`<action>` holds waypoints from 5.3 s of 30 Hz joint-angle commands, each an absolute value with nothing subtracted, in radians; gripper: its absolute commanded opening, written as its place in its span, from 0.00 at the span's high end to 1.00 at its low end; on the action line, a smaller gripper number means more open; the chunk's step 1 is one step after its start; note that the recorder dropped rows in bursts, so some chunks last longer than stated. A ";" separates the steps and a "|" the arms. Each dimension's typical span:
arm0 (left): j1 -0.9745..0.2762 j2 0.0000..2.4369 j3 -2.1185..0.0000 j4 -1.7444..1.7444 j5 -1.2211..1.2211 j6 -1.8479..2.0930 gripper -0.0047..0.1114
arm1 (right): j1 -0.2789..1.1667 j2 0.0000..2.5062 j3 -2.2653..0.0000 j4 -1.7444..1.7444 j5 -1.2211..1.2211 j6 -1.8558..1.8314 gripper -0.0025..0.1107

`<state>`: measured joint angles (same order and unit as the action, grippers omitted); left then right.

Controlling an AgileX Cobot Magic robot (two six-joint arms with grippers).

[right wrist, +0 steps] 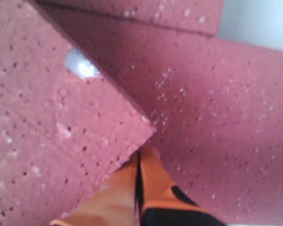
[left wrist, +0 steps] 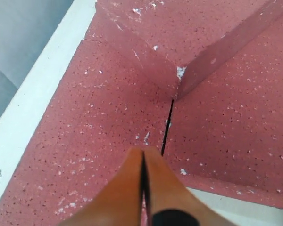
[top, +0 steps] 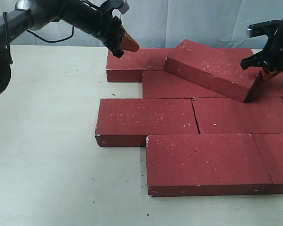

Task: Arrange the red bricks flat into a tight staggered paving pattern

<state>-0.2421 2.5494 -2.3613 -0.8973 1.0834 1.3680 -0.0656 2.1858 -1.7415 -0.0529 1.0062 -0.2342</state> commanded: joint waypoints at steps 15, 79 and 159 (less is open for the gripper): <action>-0.242 2.563 -2.367 -0.931 1.073 1.363 0.96 | 0.096 2.181 -1.741 0.123 0.865 -0.504 0.99; -0.249 2.569 -2.373 -0.861 0.779 1.418 0.96 | 0.124 2.140 -1.741 0.170 0.786 -0.504 0.99; -0.075 2.292 -1.834 -0.603 0.814 0.636 0.96 | 0.339 2.430 -2.199 0.310 0.992 -0.343 0.99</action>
